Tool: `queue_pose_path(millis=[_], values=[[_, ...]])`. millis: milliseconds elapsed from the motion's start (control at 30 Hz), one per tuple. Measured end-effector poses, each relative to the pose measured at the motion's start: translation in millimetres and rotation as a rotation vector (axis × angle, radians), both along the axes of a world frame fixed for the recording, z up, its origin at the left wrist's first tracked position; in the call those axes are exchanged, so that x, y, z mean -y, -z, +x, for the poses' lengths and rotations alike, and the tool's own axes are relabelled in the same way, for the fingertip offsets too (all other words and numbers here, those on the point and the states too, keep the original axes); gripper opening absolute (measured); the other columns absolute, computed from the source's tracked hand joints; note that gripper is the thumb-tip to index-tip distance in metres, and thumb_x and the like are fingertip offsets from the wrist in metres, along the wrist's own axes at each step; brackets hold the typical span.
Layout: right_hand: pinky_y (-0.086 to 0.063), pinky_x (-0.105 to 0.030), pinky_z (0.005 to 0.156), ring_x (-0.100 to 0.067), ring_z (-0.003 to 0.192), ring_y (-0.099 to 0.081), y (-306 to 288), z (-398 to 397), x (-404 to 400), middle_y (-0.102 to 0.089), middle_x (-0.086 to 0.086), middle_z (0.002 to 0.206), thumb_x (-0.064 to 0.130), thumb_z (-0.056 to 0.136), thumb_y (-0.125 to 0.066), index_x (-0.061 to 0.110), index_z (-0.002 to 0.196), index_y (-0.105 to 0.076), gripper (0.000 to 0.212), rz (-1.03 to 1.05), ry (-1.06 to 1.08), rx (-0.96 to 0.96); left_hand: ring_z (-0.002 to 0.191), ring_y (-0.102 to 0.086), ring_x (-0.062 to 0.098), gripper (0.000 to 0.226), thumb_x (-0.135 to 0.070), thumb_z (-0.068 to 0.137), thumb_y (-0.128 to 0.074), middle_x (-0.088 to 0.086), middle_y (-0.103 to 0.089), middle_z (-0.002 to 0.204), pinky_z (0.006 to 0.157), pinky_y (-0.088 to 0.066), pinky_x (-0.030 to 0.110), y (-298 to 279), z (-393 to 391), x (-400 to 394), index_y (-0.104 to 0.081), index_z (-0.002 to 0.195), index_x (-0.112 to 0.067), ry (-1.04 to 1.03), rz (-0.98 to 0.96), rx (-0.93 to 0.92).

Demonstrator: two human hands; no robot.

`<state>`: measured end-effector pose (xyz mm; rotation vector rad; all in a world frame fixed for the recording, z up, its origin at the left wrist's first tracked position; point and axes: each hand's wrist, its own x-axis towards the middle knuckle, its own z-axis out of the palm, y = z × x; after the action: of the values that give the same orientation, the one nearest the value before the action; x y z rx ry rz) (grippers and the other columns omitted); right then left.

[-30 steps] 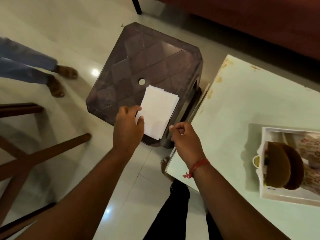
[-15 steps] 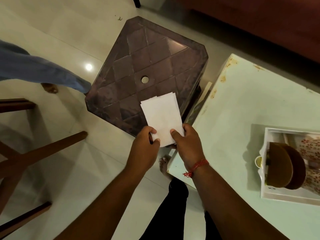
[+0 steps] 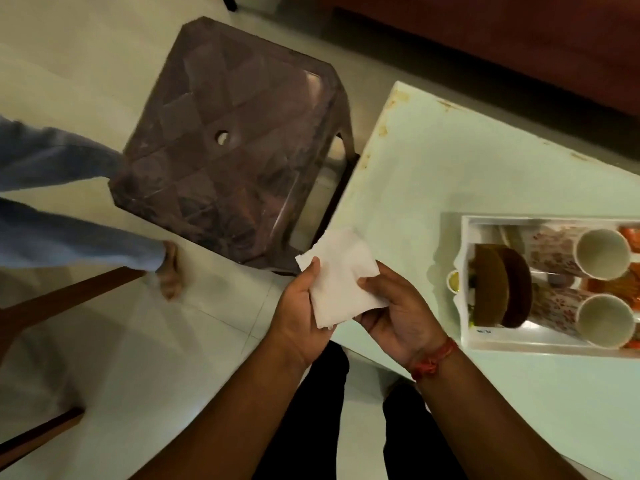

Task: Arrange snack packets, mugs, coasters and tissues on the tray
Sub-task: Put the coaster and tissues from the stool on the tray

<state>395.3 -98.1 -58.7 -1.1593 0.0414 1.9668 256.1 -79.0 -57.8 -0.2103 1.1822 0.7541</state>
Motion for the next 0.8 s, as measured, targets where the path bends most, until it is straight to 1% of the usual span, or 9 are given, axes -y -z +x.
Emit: queue_pose_path(millis=[100, 200, 233, 300, 367, 467, 567, 667, 800], values=[[-0.058, -0.036, 0.071, -0.021, 0.094, -0.07, -2.8, 43.1, 26.2, -0.073, -0.01, 0.111, -0.001, 0.087, -0.051, 0.016, 0.11, -0.072, 0.035, -0.002, -0.117, 0.214, 0.105, -0.068, 0.036, 0.033, -0.025, 0.096, -0.053, 0.017, -0.071, 0.117, 0.091, -0.053, 0.054, 1.2, 39.3, 10.0, -0.061, 0.125, -0.01, 0.1, 0.018, -0.039], [-0.055, -0.028, 0.058, -0.014, 0.084, -0.07, -8.0, 85.3, 50.5, -0.074, 0.004, 0.101, 0.012, 0.079, -0.055, 0.029, 0.1, -0.069, 0.03, -0.003, -0.322, 0.614, 0.097, -0.072, 0.032, 0.024, -0.012, 0.095, -0.054, 0.014, -0.073, 0.111, 0.08, -0.058, 0.053, 1.7, 79.6, 24.4, -0.065, 0.116, -0.012, 0.177, 0.088, -0.104], [-0.055, -0.026, 0.058, -0.012, 0.085, -0.069, -9.9, 99.5, 58.9, -0.073, 0.012, 0.098, 0.019, 0.075, -0.054, 0.033, 0.099, -0.066, 0.03, 0.008, -0.383, 0.727, 0.094, -0.073, 0.03, 0.023, -0.008, 0.094, -0.053, 0.013, -0.074, 0.109, 0.075, -0.06, 0.048, 1.9, 94.3, 30.4, -0.066, 0.114, -0.011, 0.19, 0.11, -0.116], [-0.057, -0.032, 0.07, -0.011, 0.092, -0.066, -15.0, 125.1, 76.6, -0.069, 0.021, 0.099, 0.03, 0.071, -0.051, 0.04, 0.107, -0.06, 0.038, 0.048, -0.507, 0.932, 0.092, -0.073, 0.029, 0.024, -0.004, 0.094, -0.05, 0.013, -0.075, 0.107, 0.069, -0.061, 0.04, 2.9, 125.5, 44.4, -0.066, 0.111, -0.01, 0.224, 0.145, -0.136], [-0.055, -0.037, 0.083, -0.017, 0.097, -0.064, -18.1, 144.3, 93.3, -0.067, 0.014, 0.108, 0.037, 0.073, -0.047, 0.039, 0.121, -0.055, 0.049, 0.072, -0.589, 1.119, 0.097, -0.072, 0.031, 0.027, -0.003, 0.094, -0.049, 0.014, -0.074, 0.109, 0.074, -0.06, 0.041, 3.2, 152.9, 56.2, -0.064, 0.115, -0.009, 0.278, 0.175, -0.167], [-0.052, -0.034, 0.085, -0.019, 0.102, -0.063, -16.2, 172.1, 117.4, -0.067, 0.006, 0.116, 0.033, 0.084, -0.048, 0.032, 0.125, -0.057, 0.042, 0.101, -0.503, 1.217, 0.104, -0.068, 0.035, 0.03, -0.004, 0.095, -0.047, 0.015, -0.072, 0.113, 0.08, -0.059, 0.044, 2.2, 192.0, 71.3, -0.061, 0.121, -0.008, 0.342, 0.21, -0.199], [-0.049, -0.03, 0.086, -0.018, 0.104, -0.06, -14.4, 191.9, 135.1, -0.064, 0.0, 0.117, 0.02, 0.093, -0.05, 0.026, 0.131, -0.058, 0.039, 0.181, -0.405, 1.304, 0.101, -0.069, 0.033, 0.03, -0.004, 0.095, -0.047, 0.014, -0.072, 0.112, 0.075, -0.058, 0.04, 1.4, 219.4, 81.8, -0.061, 0.122, -0.009, 0.359, 0.208, -0.229], [-0.053, -0.032, 0.082, -0.02, 0.098, -0.058, -17.5, 201.2, 147.0, -0.061, -0.004, 0.111, 0.015, 0.091, -0.051, 0.022, 0.135, -0.056, 0.044, 0.339, -0.475, 1.484, 0.089, -0.071, 0.026, 0.029, -0.006, 0.096, -0.046, 0.012, -0.073, 0.104, 0.067, -0.058, 0.034, -3.7, 237.0, 88.7, -0.062, 0.12, -0.01, 0.342, 0.161, -0.23], [-0.055, -0.039, 0.08, -0.028, 0.094, -0.059, -21.8, 202.4, 156.3, -0.065, -0.012, 0.109, 0.013, 0.084, -0.069, 0.014, 0.129, -0.062, 0.045, 0.534, -0.647, 1.66, 0.097, -0.065, 0.03, 0.034, -0.018, 0.097, -0.046, 0.021, -0.066, 0.112, 0.084, -0.054, 0.039, -9.4, 246.8, 91.1, -0.061, 0.124, -0.004, 0.387, 0.053, -0.215]])
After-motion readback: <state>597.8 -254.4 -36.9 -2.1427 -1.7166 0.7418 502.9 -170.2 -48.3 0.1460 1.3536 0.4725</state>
